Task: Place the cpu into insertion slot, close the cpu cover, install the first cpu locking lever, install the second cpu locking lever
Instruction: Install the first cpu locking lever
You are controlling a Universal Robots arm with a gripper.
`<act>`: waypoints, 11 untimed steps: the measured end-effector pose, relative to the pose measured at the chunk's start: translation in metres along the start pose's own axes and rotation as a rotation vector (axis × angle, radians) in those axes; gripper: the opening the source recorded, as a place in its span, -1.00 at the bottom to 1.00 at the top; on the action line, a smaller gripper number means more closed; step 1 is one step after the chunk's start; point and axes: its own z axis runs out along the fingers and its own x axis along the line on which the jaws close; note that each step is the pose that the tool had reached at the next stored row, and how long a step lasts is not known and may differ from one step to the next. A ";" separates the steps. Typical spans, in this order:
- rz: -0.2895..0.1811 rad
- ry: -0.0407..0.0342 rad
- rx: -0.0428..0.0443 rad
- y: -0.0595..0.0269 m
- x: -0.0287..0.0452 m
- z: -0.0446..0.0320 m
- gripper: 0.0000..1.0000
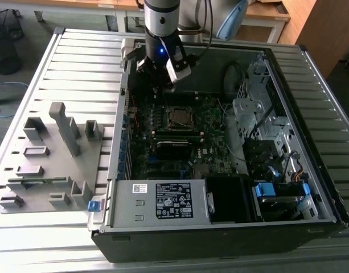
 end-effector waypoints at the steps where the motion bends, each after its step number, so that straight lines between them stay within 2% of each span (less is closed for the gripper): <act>1: 0.000 -0.0002 -0.0065 0.0000 0.0005 0.0000 -0.80; 2: 0.000 -0.0005 -0.0150 0.0000 0.0009 0.0000 -0.80; 4: 0.000 -0.0013 -0.0406 0.0000 0.0018 0.0000 -0.80; 5: 0.000 -0.0015 -0.0483 0.0000 0.0021 0.0000 -0.80; 8: 0.000 -0.0019 -0.0585 0.0001 0.0028 0.0000 -0.80; 11: 0.000 -0.0020 -0.0607 0.0001 0.0041 0.0000 -0.80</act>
